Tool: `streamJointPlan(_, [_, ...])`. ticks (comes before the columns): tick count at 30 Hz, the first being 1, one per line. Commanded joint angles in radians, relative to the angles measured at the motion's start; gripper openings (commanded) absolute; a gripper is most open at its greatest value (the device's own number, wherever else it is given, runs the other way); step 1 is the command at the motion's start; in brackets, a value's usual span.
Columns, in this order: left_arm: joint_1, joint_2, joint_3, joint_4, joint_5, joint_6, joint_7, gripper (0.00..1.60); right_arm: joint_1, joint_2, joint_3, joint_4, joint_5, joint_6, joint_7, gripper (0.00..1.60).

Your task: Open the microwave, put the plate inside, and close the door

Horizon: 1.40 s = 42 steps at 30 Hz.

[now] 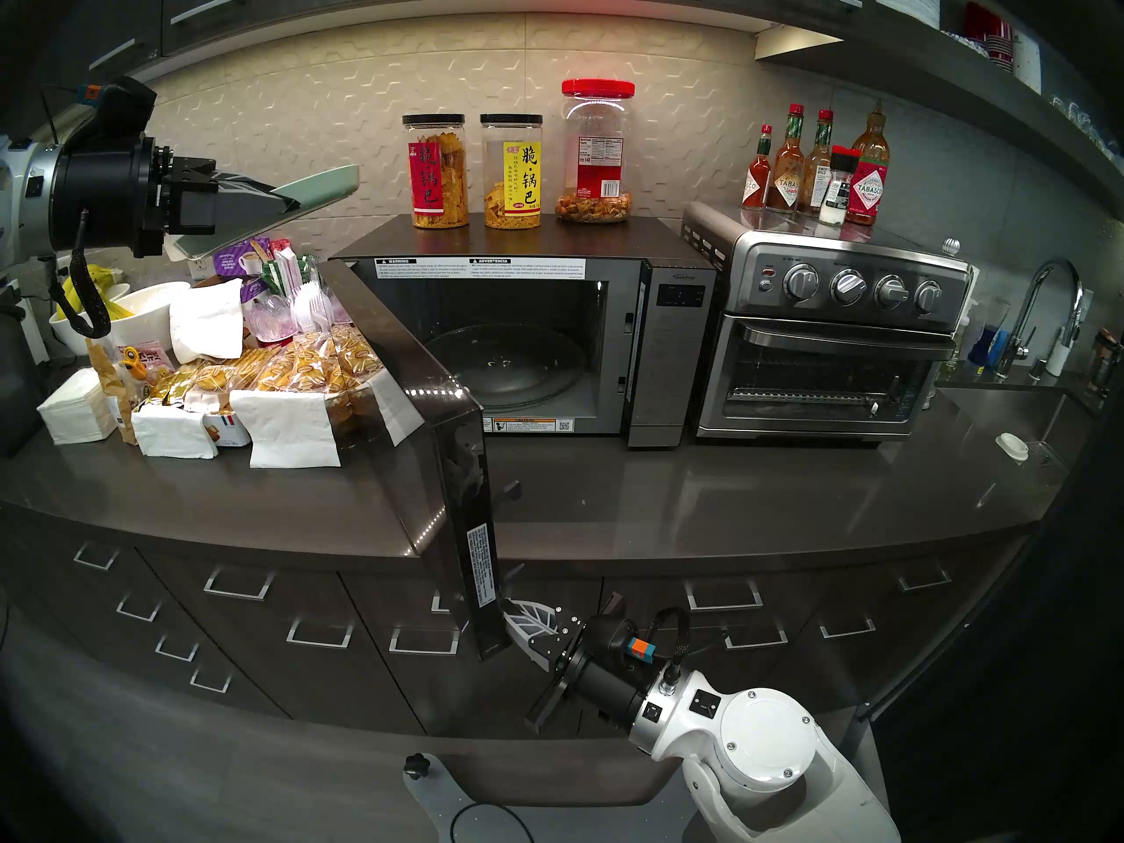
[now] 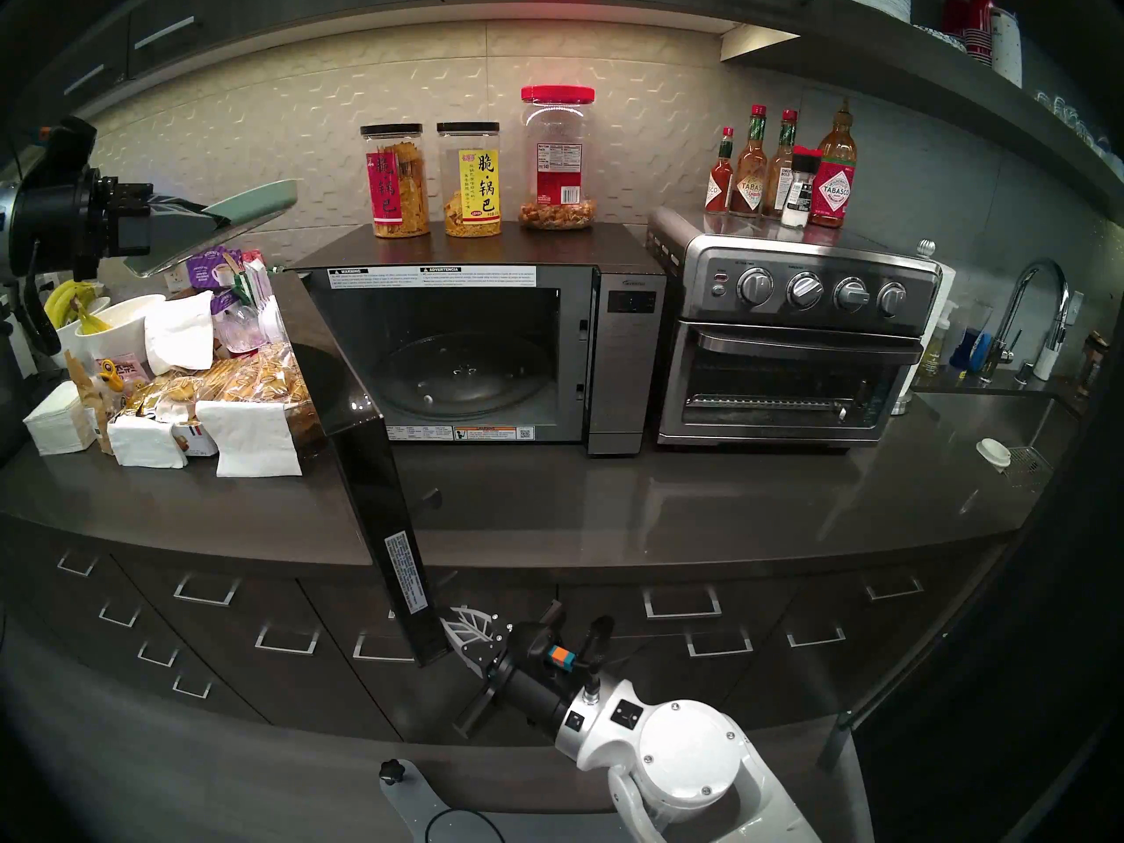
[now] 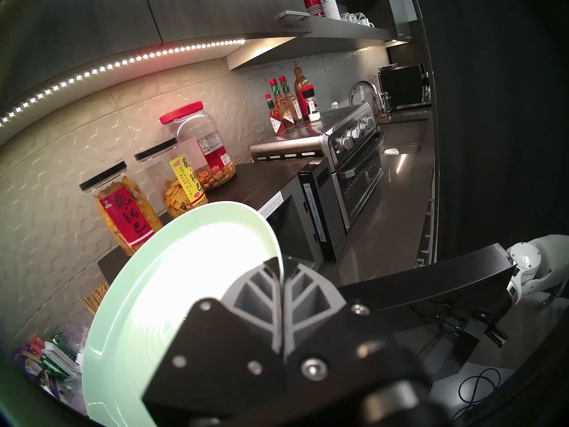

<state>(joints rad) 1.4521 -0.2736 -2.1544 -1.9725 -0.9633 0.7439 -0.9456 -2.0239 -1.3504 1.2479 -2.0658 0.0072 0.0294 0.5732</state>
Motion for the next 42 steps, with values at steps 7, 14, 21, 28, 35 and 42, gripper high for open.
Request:
streamJointPlan(7, [-0.007, 0.0, -0.013, -0.001, 0.001, 0.001, -0.002, 0.0, 0.069, -0.005, 0.073, 0.017, 0.05, -0.006, 0.016, 0.0])
streamJointPlan(14, [-0.007, 0.001, -0.012, -0.001, 0.001, 0.0, -0.002, 0.0, 0.115, -0.009, 0.134, 0.034, 0.074, 0.003, 0.025, 0.0])
streamJointPlan(21, [-0.007, 0.0, -0.013, -0.002, 0.001, 0.001, -0.002, 0.0, 0.133, -0.005, 0.167, 0.052, 0.095, 0.003, 0.047, 0.0])
streamJointPlan(28, [-0.007, 0.0, -0.013, -0.002, 0.002, 0.001, -0.002, 0.0, 0.15, -0.007, 0.193, 0.08, 0.108, -0.007, 0.061, 0.0])
streamJointPlan(35, [-0.007, 0.0, -0.013, -0.002, 0.002, 0.001, -0.002, 0.0, 0.163, -0.008, 0.215, 0.102, 0.123, -0.012, 0.076, 0.0])
streamJointPlan(42, [-0.007, 0.0, -0.013, -0.002, 0.001, 0.001, -0.002, 0.0, 0.203, -0.004, 0.241, 0.151, 0.135, -0.028, 0.097, 0.0])
